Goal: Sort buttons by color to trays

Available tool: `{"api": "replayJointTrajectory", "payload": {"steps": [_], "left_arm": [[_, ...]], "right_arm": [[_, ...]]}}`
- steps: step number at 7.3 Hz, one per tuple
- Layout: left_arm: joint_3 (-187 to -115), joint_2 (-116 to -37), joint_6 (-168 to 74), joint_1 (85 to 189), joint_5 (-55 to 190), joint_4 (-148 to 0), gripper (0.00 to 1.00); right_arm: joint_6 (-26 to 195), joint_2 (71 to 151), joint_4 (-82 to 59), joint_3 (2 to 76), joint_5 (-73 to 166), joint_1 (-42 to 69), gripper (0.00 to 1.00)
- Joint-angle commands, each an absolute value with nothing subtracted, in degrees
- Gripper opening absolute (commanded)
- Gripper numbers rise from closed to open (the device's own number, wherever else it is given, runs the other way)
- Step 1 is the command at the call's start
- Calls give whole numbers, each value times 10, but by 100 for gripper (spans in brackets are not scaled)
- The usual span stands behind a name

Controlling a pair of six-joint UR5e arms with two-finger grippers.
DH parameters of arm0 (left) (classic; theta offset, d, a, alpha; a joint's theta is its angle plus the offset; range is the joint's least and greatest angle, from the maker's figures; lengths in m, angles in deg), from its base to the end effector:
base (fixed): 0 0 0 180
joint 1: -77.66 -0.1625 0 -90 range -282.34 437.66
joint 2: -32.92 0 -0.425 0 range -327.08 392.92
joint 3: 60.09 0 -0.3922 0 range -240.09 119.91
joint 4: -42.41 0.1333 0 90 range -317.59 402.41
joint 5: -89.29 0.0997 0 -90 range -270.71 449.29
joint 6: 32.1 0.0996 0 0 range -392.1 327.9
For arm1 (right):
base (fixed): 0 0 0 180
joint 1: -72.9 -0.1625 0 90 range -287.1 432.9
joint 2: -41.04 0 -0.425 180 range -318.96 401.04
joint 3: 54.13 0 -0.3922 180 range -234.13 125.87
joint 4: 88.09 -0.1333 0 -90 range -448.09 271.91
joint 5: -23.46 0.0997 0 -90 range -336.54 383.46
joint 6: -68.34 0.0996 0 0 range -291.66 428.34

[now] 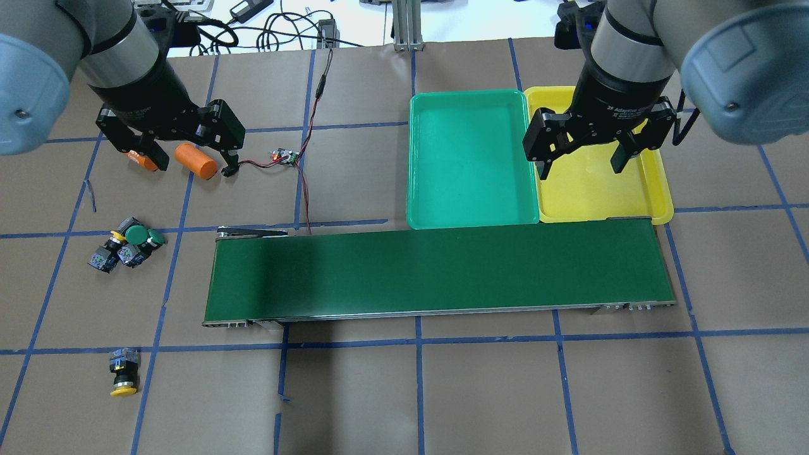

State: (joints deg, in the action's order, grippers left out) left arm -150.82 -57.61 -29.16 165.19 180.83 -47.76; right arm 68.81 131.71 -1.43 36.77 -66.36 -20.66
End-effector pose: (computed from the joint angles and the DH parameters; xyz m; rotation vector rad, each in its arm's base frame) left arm -0.1092 -0.4984 0.4768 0.0133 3.1156 0.0408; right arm 0.1632 -0.4713 0.4803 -0.0845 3.1380 0.0979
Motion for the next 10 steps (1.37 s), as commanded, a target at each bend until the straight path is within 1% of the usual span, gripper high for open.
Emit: {"api": "replayJointTrajectory", "payload": {"steps": [1, 9, 10], "left_arm": [[-1509, -573, -290, 1651, 1808, -478, 100], [-1506, -563, -290, 1651, 1814, -467, 100], [-1496, -558, -290, 1650, 1812, -467, 100]], "right_arm": [[693, 1317, -9, 372, -656, -206, 100], [690, 1306, -11, 374, -659, -204, 100], [690, 1303, -10, 374, -660, -204, 100]]}}
